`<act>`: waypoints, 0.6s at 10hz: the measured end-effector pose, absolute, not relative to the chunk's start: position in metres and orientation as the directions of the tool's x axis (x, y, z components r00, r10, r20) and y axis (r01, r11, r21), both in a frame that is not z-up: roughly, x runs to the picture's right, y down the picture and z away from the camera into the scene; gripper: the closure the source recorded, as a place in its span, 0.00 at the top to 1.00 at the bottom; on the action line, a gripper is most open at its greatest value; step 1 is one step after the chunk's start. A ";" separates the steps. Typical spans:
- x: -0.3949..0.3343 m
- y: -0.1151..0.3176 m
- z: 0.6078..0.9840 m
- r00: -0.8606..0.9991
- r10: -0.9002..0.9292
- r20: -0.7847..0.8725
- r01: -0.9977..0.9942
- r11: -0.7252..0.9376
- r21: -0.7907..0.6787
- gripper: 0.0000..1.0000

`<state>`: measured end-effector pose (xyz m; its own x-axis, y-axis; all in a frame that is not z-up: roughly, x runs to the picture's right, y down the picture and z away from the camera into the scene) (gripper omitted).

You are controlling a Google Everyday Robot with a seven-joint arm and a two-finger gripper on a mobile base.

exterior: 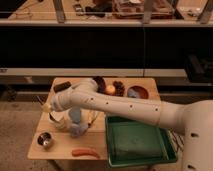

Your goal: Place fork in paper cup

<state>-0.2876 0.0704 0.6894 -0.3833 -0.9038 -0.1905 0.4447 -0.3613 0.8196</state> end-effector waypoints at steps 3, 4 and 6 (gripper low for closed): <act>-0.299 0.069 0.709 -0.363 -0.908 -0.209 0.428 -0.362 0.828 0.00; -0.301 0.066 0.716 -0.361 -0.906 -0.219 0.421 -0.368 0.829 0.00; -0.301 0.063 0.722 -0.362 -0.901 -0.238 0.409 -0.383 0.828 0.00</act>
